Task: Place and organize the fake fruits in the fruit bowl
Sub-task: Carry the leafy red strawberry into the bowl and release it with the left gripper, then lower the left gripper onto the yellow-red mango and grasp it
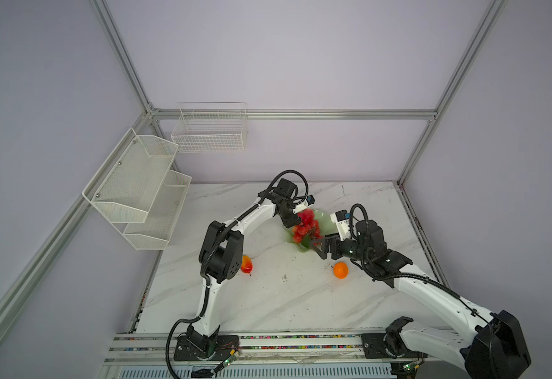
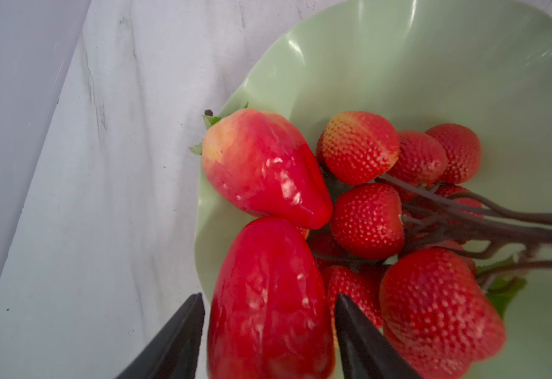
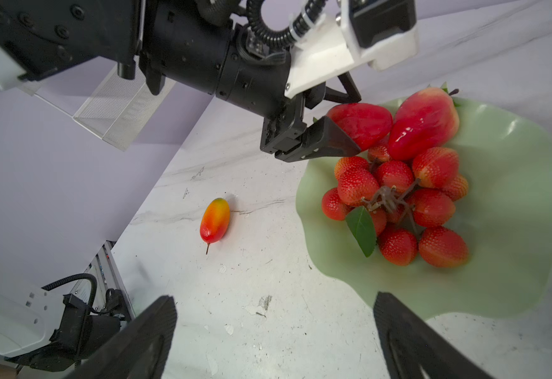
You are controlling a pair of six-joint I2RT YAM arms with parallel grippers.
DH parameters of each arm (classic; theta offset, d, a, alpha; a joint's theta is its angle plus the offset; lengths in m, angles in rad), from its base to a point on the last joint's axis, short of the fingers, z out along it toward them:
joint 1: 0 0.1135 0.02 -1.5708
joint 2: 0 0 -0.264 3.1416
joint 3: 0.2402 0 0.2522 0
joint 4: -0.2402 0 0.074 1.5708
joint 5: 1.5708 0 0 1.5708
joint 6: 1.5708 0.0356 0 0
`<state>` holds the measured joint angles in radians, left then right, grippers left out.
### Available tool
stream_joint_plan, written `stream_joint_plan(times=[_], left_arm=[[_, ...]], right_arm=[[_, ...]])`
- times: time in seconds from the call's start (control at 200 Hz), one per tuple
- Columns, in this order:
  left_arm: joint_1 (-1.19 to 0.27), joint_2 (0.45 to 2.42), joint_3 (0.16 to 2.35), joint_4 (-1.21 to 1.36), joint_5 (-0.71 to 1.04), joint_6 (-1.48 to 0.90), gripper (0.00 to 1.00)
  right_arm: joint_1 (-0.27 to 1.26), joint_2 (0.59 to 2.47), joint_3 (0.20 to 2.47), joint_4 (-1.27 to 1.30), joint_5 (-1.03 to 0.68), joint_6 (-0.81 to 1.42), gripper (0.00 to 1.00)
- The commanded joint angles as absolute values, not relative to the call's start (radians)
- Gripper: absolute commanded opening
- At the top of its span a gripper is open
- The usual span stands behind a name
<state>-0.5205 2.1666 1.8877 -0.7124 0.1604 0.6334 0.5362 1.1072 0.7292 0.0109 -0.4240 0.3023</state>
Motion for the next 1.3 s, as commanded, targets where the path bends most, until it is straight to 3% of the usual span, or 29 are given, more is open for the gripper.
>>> stream_joint_plan(times=[0.0, 0.235, 0.405, 0.535, 0.665, 0.81, 0.98, 1.14, 1.295], left_arm=[[-0.526, 2.117, 1.909, -0.694, 0.179, 0.638, 0.65], [-0.526, 2.04, 1.894, -0.691, 0.186, 0.572, 0.67], [-0.525, 1.885, 1.744, -0.622, 0.161, 0.458, 0.71], [-0.526, 1.718, 1.539, -0.556, -0.044, 0.217, 0.76], [-0.516, 1.531, 1.279, -0.625, -0.308, -0.2, 0.79], [-0.504, 1.26, 0.939, -0.652, -0.297, -0.573, 0.81], [-0.472, 1.059, 0.688, -0.61, -0.258, -0.715, 0.81], [-0.419, 1.045, 0.632, -0.509, -0.137, -0.711, 0.82], [-0.373, 1.166, 0.654, -0.47, -0.11, -0.703, 0.82]], right_arm=[[0.53, 1.08, 0.73, 0.008, -0.414, 0.303, 0.97], [0.531, 1.071, 0.723, 0.008, -0.413, 0.307, 0.97], [0.529, 1.077, 0.719, 0.012, -0.414, 0.303, 0.97], [0.532, 1.094, 0.724, -0.009, -0.401, 0.26, 0.97], [0.563, 1.13, 0.742, -0.034, -0.429, 0.207, 0.97], [0.657, 1.173, 0.773, -0.007, -0.441, 0.179, 0.97], [0.79, 1.264, 0.822, 0.052, -0.436, 0.19, 0.97], [0.823, 1.29, 0.815, 0.111, -0.432, 0.224, 0.97], [0.839, 1.306, 0.815, 0.08, -0.397, 0.227, 0.97]])
